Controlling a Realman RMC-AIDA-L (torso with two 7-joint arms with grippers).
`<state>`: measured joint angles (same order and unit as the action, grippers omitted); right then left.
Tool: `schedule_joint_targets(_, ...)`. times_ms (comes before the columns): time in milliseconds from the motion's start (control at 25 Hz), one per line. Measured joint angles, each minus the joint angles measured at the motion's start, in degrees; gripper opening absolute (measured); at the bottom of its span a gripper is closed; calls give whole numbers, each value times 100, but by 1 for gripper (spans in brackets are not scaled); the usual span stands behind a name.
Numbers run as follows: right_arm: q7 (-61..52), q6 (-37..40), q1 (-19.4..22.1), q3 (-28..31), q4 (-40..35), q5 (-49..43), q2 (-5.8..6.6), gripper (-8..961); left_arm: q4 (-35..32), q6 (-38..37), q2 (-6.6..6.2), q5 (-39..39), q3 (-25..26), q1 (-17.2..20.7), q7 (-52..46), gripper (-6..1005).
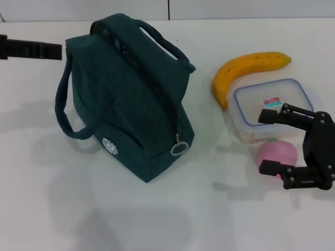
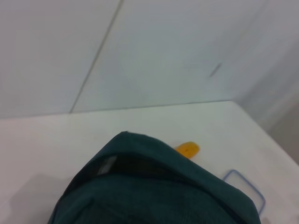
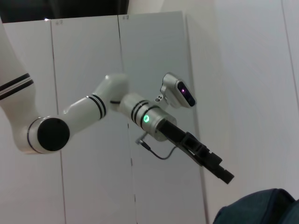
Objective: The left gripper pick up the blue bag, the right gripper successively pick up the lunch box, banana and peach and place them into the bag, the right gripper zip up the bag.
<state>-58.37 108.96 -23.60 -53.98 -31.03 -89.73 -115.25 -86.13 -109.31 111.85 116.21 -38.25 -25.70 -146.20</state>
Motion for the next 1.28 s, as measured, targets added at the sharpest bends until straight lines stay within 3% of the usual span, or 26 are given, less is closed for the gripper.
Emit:
schedule_joint_targets(160,8,0,29,56,8,0,3,874,-496,14,54,274,-223,-49,-1092,863)
schedule_joint_targets(280,13,0,30,73,32,0,6,874,-581,52,220,679,-286,-127,-1458,862)
schedule_joint_targets(320,16,0,31,87,43,0,8,874,-480,92,361,847,-295,-206,-1490,862)
schedule_joint_targets(560,28,-3,41,124,64,0,20,874,31,211,561,979,-390,-361,-1414,860)
schedule_joint_targets(1120,-1,29,63,124,62,0,32,875,546,869,621,1326,-747,-428,-1333,857)
schedule_joint_targets(1280,-17,43,93,177,62,-1,44,875,528,1003,722,1399,-900,-408,-1127,856)
